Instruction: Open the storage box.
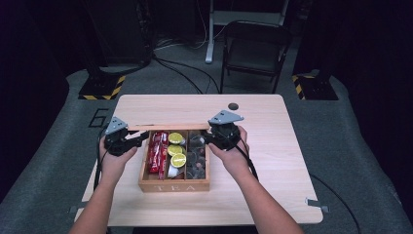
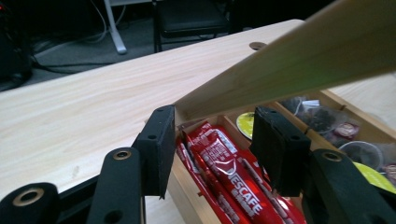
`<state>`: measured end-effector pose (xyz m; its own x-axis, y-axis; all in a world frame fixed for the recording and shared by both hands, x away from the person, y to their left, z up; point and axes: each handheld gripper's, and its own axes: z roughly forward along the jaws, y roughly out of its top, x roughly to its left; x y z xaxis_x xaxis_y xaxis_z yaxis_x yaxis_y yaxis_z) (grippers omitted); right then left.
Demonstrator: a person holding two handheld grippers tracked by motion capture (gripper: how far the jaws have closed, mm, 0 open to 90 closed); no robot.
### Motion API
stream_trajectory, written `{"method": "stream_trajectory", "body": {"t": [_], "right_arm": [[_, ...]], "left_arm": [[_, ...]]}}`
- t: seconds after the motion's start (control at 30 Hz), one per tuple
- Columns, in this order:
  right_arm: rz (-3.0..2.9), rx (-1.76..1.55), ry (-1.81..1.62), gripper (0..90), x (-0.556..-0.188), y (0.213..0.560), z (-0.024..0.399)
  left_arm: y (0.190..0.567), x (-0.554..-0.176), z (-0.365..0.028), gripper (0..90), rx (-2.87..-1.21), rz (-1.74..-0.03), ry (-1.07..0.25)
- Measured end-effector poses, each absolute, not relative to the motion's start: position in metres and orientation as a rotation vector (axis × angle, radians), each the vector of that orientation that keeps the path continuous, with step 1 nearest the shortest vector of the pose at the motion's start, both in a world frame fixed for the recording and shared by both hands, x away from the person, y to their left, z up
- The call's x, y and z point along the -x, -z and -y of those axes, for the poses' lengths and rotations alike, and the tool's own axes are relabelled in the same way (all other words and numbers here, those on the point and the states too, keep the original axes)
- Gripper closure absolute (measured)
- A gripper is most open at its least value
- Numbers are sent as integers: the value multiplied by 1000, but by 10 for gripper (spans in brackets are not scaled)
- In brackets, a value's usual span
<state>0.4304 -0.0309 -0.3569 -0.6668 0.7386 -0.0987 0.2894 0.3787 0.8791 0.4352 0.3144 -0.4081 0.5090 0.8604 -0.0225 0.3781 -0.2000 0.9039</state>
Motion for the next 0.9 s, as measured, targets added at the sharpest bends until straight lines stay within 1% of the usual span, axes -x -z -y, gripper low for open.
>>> {"method": "stream_trajectory", "body": {"t": [0.23, 0.4, 0.6, 0.9], "right_arm": [[-2164, -887, -1224, 563, -429, 357, 30], [-2154, -891, -1241, 555, -428, 359, 31], [-2139, -917, -1281, 520, -424, 366, 34], [-2140, -983, -1298, 512, -410, 389, 43]], "left_arm": [[405, -435, -316, 576, -1753, -1036, -643], [405, -435, -316, 578, -1761, -1033, -650], [405, -435, -316, 580, -1759, -1034, -650], [405, -437, -316, 580, -1747, -1038, -647]]}}
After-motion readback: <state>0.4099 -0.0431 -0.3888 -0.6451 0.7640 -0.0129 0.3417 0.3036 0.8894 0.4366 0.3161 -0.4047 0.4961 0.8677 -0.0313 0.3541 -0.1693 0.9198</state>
